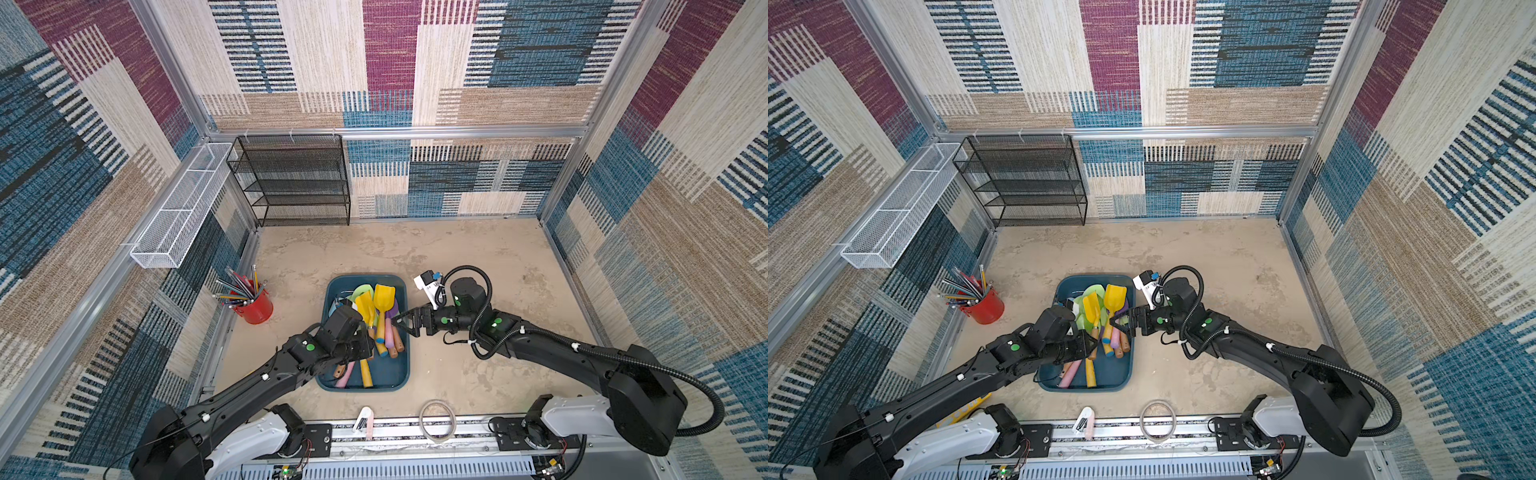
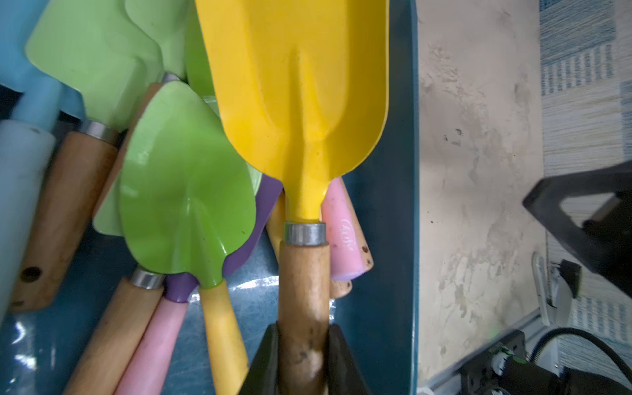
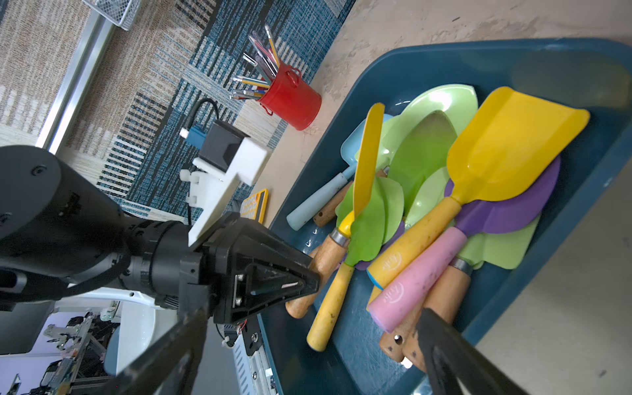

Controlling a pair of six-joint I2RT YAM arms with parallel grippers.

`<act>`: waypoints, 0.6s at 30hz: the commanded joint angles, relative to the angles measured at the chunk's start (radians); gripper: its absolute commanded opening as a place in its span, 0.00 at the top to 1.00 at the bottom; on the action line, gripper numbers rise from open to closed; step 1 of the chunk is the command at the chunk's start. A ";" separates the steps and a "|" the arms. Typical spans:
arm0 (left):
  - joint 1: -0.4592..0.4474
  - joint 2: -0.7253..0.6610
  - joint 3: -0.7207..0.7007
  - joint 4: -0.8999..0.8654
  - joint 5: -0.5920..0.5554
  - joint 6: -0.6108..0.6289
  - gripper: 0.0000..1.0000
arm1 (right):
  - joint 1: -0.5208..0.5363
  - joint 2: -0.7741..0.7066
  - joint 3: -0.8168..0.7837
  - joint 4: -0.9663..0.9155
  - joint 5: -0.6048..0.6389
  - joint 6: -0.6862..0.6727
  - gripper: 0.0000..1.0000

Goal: Take the shovel out of the storage box
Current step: Pick up the shovel from the storage box, then place the shovel at the center of the board.

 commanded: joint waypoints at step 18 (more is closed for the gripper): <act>0.073 -0.139 -0.152 0.281 0.178 -0.042 0.92 | 0.037 0.069 -0.012 0.266 -0.192 0.187 0.04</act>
